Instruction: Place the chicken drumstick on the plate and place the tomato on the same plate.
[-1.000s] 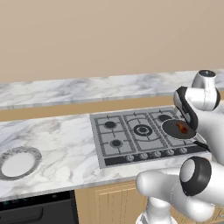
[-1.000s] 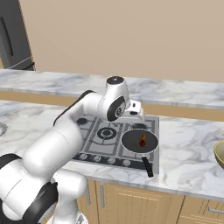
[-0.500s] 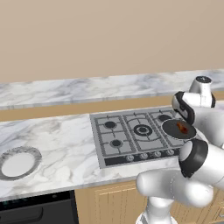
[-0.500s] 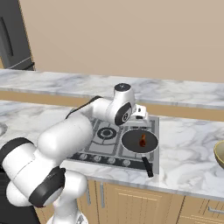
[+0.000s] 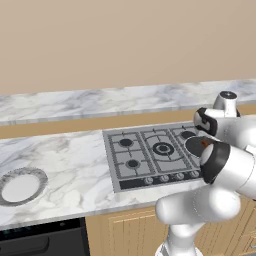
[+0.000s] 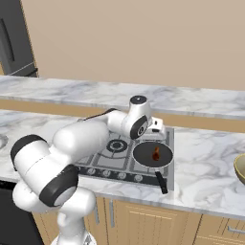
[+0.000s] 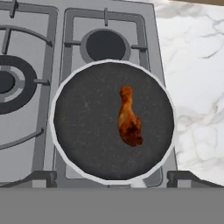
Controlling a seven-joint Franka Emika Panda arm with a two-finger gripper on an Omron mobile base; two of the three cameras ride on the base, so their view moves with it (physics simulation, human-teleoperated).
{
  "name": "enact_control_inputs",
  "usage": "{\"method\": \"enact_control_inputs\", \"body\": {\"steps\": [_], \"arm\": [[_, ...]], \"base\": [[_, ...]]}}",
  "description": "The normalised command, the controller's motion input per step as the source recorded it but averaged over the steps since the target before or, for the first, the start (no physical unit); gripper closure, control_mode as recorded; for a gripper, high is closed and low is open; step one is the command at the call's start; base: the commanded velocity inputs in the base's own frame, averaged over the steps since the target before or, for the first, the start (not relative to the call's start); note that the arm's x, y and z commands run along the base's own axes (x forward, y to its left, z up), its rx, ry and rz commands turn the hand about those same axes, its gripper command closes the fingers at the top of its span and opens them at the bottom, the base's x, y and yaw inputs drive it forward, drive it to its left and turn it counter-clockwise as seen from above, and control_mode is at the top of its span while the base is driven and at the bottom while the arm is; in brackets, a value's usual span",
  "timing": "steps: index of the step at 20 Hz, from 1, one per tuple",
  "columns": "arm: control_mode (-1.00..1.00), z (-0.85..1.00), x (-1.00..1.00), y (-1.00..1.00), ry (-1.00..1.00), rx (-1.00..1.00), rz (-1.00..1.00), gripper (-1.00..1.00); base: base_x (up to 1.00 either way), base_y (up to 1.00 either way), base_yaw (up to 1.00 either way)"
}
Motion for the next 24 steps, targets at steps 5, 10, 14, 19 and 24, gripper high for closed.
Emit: {"method": "enact_control_inputs", "body": {"steps": [5, 10, 14, 19, 24], "arm": [[-1.0, -0.33, 0.12, -0.17, 0.01, 0.03, 0.0, -1.0], [-1.0, -0.37, 0.15, -0.12, 0.0, 0.02, 0.0, -1.0], [-1.0, -0.33, 0.18, -0.07, 0.0, 0.0, 0.0, -1.0], [-1.0, -0.3, 0.19, -0.05, 0.12, 0.0, 0.0, -1.0], [-1.0, -0.24, 0.25, -0.08, 0.1, 0.0, 0.0, -1.0]], "base": [[0.0, 0.0, 0.0], [0.0, 0.0, 0.0], [0.0, 0.0, 0.0], [0.0, 0.0, 0.0], [0.0, 0.0, 0.0]]}}
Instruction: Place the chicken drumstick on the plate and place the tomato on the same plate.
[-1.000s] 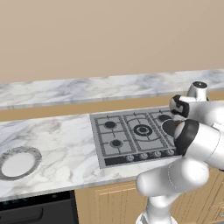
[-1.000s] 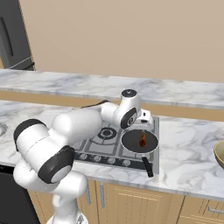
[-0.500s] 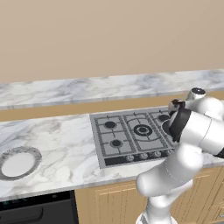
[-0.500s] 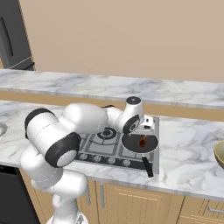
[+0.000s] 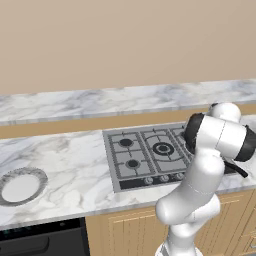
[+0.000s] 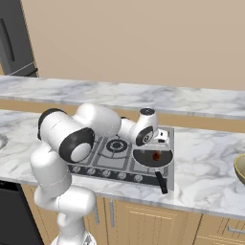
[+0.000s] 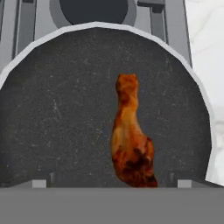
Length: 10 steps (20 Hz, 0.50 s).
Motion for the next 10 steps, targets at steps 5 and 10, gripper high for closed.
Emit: {"method": "enact_control_inputs", "body": {"steps": [5, 10], "arm": [[-1.0, -0.19, 0.23, -0.1, 0.11, 0.0, 0.0, -1.0], [-1.0, -0.2, 0.2, -0.11, 0.08, 0.0, 0.0, -1.0]], "base": [[0.0, 0.0, 0.0], [0.0, 0.0, 0.0]]}}
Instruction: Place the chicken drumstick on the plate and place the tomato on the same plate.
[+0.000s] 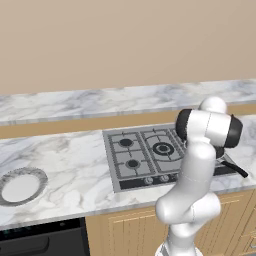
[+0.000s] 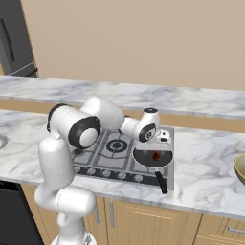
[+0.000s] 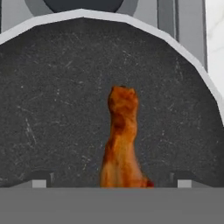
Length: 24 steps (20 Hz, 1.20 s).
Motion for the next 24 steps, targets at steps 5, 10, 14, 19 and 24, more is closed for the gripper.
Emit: {"method": "enact_control_inputs", "body": {"steps": [5, 10, 14, 19, 24], "arm": [[-1.0, -0.22, 0.09, -0.09, 0.09, 0.01, 0.0, -1.0], [-1.0, -0.24, 0.06, -0.05, 0.1, 0.0, -0.01, -1.0], [-1.0, -0.18, 0.02, 0.0, 0.05, 0.0, -0.03, 1.0], [-1.0, -0.19, -0.05, 0.0, 0.06, 0.04, -0.06, 1.0], [-1.0, -0.1, -0.08, 0.03, 0.02, 0.0, -0.11, 1.0]], "base": [[0.0, 0.0, 0.0], [0.0, 0.0, 0.0], [0.0, 0.0, 0.0], [0.0, 0.0, 0.0], [0.0, 0.0, 0.0]]}}
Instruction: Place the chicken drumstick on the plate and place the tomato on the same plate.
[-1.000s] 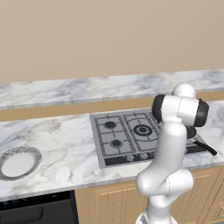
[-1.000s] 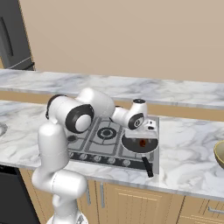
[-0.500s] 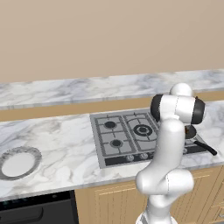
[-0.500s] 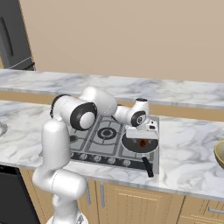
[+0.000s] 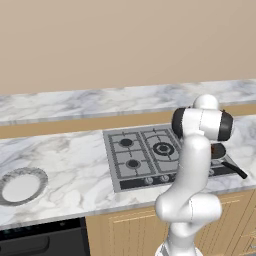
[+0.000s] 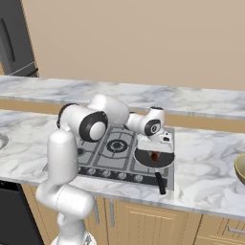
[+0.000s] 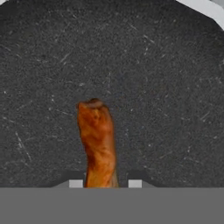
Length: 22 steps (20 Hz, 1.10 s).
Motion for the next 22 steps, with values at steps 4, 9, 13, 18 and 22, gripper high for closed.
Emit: {"method": "enact_control_inputs", "body": {"steps": [4, 9, 13, 18, 22], "arm": [[-1.0, 0.02, 0.0, 0.0, 0.08, 0.0, -0.08, 1.0], [-1.0, 0.39, -0.07, 0.11, 0.0, 0.0, -0.02, 1.0], [-1.0, 0.48, -0.21, 0.17, 0.01, 0.0, 0.0, 1.0], [-1.0, 0.41, -0.23, 0.37, 0.0, 0.0, 0.0, 1.0], [-1.0, 0.32, -0.25, 0.49, 0.0, 0.0, 0.0, 1.0]], "base": [[0.0, 0.0, 0.0], [0.0, 0.0, 0.0], [0.0, 0.0, 0.0], [0.0, 0.0, 0.0], [0.0, 0.0, 0.0]]}}
